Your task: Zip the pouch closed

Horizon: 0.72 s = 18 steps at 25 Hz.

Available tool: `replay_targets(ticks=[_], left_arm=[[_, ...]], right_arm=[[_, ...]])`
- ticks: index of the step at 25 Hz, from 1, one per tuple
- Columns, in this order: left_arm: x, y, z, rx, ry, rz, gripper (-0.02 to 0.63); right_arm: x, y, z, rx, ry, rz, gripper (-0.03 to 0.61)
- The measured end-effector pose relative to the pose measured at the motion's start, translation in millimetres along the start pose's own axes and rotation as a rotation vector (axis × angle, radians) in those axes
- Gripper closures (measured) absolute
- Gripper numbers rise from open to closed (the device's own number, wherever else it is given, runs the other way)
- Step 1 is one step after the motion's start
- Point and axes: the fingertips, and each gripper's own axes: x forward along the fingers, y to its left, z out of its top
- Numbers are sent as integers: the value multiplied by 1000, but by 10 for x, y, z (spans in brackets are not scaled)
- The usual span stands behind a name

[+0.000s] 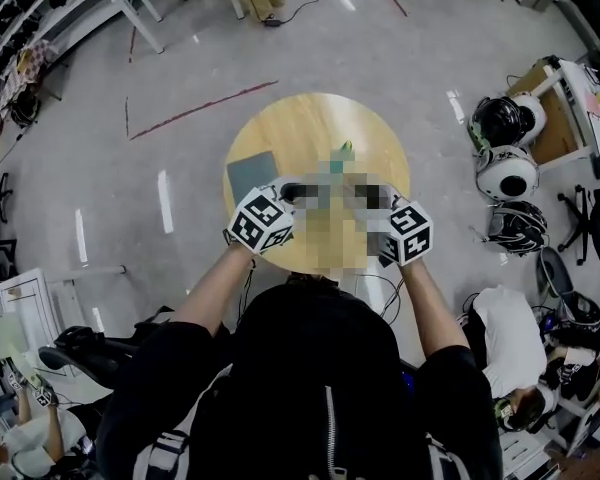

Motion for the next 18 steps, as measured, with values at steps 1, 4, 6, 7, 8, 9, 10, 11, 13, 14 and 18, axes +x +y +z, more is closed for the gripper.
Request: replay_targets(ticks=[1, 4, 6, 7, 8, 9, 10, 11, 13, 14, 18], left_arm=[[-16, -13, 1, 6, 0, -7, 595], [-63, -76, 10, 23, 1, -32, 595], [-85, -140, 5, 37, 4, -61, 595], [-91, -170, -7, 44, 8, -74, 595], [-95, -192, -25, 51, 14, -83, 595], [-97, -204, -47, 57, 20, -87, 595], [-99, -210, -68, 60, 26, -88, 595], [-101, -214, -85, 62, 32, -89, 595], [-100, -244, -113, 78, 44, -104, 595], [-100, -279, -131, 93, 51, -119, 595], [-100, -357, -191, 118, 70, -148, 595]], right_arm=[[39, 44, -1, -4, 11, 24, 498], [114, 139, -10, -7, 38, 71, 480], [134, 189, -25, -4, 54, 96, 471], [139, 215, -38, -5, 62, 107, 477], [140, 239, -54, -9, 70, 114, 480], [134, 258, -72, -15, 78, 117, 488], [120, 268, -90, -23, 85, 117, 491], [101, 271, -104, -30, 92, 116, 494], [67, 270, -120, -40, 100, 117, 539], [55, 276, -133, -41, 105, 121, 548], [-7, 338, -201, -26, 131, 156, 556]])
